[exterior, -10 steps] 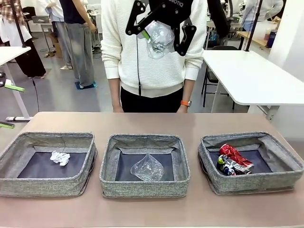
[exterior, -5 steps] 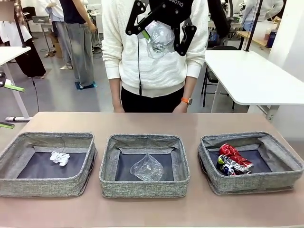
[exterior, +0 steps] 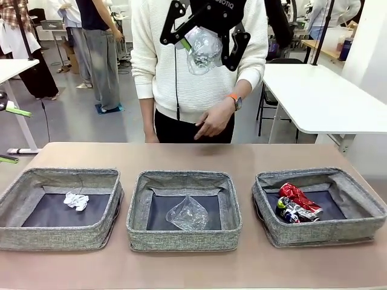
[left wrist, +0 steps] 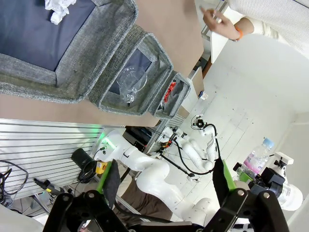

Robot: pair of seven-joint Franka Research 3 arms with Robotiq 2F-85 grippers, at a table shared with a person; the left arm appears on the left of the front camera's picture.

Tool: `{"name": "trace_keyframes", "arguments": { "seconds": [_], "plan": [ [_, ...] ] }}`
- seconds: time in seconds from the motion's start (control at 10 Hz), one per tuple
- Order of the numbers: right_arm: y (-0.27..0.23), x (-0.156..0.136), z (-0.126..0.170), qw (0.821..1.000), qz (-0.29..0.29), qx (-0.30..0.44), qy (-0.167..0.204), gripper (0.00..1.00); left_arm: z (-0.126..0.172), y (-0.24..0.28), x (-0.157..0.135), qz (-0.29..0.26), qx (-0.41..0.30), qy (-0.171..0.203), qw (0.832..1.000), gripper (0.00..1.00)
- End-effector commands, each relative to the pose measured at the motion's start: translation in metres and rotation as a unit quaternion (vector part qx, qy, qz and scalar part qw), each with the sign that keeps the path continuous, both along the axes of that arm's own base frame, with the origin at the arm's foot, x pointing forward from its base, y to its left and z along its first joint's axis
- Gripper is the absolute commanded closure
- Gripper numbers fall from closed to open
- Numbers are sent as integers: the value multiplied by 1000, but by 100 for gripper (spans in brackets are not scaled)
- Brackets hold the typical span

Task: Sort the waste into the appropriate baskets.
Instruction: Place the picked waste into the Fabric basket indicated by the person.

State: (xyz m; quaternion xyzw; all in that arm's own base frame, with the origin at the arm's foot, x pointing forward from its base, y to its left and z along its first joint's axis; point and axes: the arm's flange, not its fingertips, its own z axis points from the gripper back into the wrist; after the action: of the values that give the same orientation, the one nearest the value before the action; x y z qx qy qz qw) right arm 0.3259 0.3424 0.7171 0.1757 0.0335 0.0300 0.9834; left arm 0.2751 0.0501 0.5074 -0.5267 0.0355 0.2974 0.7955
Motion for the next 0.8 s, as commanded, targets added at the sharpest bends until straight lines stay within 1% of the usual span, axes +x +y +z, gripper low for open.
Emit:
{"name": "trace_keyframes", "arguments": {
  "seconds": [0.0,0.7],
  "plan": [
    [-2,-2,-2,1000,3,-3,-3,100,2,2,-1,-6,-4,-8,1000,0],
    [0,0,0,1000,0,0,0,100,2,2,-1,-6,-4,-8,1000,0]
  ]
}}
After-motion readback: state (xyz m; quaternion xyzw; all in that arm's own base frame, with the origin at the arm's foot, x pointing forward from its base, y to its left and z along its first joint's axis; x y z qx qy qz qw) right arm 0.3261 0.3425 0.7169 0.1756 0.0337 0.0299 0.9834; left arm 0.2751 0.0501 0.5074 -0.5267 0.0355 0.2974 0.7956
